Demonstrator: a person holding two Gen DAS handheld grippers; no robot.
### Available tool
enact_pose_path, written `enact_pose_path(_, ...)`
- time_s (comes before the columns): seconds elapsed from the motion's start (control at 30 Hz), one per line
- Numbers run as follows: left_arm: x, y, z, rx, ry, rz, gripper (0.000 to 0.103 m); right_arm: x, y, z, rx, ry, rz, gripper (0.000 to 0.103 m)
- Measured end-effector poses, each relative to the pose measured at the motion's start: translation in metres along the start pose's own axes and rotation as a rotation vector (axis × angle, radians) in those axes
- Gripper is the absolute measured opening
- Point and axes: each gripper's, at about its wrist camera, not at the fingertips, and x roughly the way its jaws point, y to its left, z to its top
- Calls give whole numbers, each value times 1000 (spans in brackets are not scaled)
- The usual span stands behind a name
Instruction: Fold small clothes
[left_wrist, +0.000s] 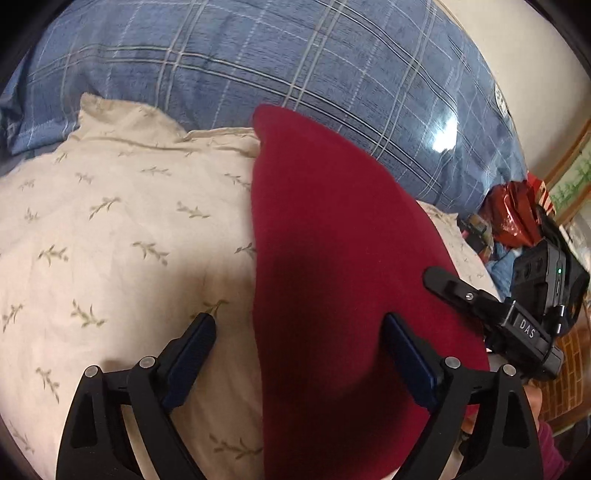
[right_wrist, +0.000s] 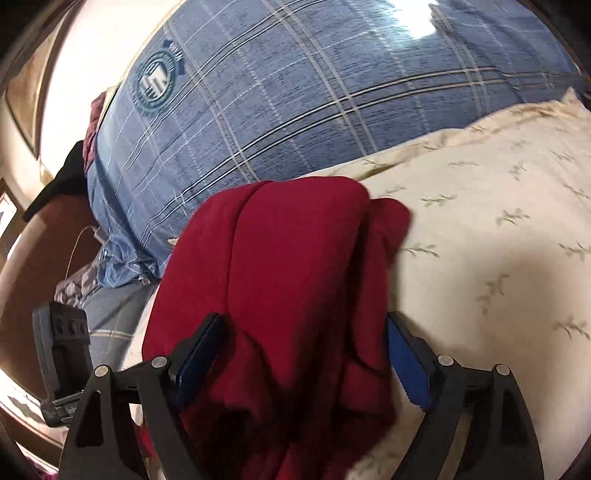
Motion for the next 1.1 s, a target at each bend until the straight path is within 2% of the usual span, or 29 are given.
enact_pose_path(0.07,4,-4,1,16,-2,-27,83,3,8,-2,-35,10,0,69)
enact_pose_path(0.1,6,-5,0,25,1,-43,70,3,10,-1,-36,8,4,64)
enact_pose_path(0.17,4,-9,-1,56,-13,-21,64,-3,18,0,-54,5,-13,58)
enact_pose_path(0.2,0,-10,-1,65,-17,-20,57,-7,23,-1,-65,0,-16,55)
enact_pose_path(0.23,-7,-10,0,59,-20,-27,51,-12,30,-1,-82,-7,-12,54)
enact_pose_path(0.3,-24,-10,0,29,-23,-54,48,-24,46,-2,-113,-12,7,53)
enact_pose_path(0.4,-58,-10,-12,26,-29,-22,48,-34,70,-8,-139,7,78,53)
enact_pose_path(0.53,-86,-5,-39,15,5,65,48,-23,85,-33,-157,74,108,56)
enact_pose_path(0.63,-89,1,-58,-8,22,107,48,-15,78,-48,-148,120,23,60)
enact_pose_path(0.77,-94,-4,-64,2,-5,162,53,-39,68,-41,-83,95,1,62)
enact_pose_path(0.83,-98,-11,-65,24,-37,213,57,-59,79,-39,-136,44,-13,62)
enact_pose_path(0.97,-101,-24,-64,38,-81,255,65,-76,121,-46,-316,-6,-19,59)
enact_pose_path(1.07,-103,-30,-69,57,-101,288,65,-62,141,-54,-416,6,-57,46)
enact_pose_path(1.1,-100,-32,-68,70,-109,308,66,-55,142,-56,-427,20,-73,44)
